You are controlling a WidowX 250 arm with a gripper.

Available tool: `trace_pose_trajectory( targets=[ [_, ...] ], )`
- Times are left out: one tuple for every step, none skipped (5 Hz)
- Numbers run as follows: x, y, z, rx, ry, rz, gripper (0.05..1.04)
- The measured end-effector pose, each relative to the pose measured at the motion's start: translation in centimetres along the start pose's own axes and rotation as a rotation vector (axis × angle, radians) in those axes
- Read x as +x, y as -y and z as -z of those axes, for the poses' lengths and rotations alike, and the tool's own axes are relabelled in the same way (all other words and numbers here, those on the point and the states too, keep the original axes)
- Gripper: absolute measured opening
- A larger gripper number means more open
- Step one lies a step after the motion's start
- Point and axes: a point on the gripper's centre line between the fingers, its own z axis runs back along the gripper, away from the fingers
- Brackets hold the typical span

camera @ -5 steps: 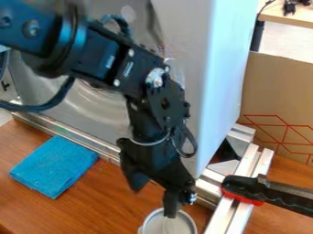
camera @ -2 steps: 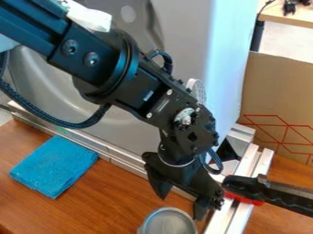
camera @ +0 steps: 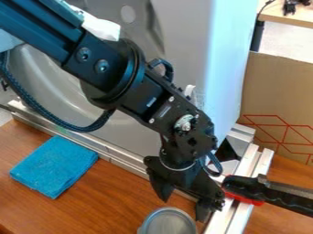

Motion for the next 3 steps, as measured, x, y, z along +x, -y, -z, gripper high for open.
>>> trace_pose_trajectory(
  targets=[
    [0.47,-1.21,0.64,0.014,-0.024,-0.030,0.999],
    [0.48,-1.95,1.19,0.002,-0.044,-0.048,0.999],
    [0.75,-1.64,1.21,-0.031,-0.031,-0.061,0.999]
  ],
)
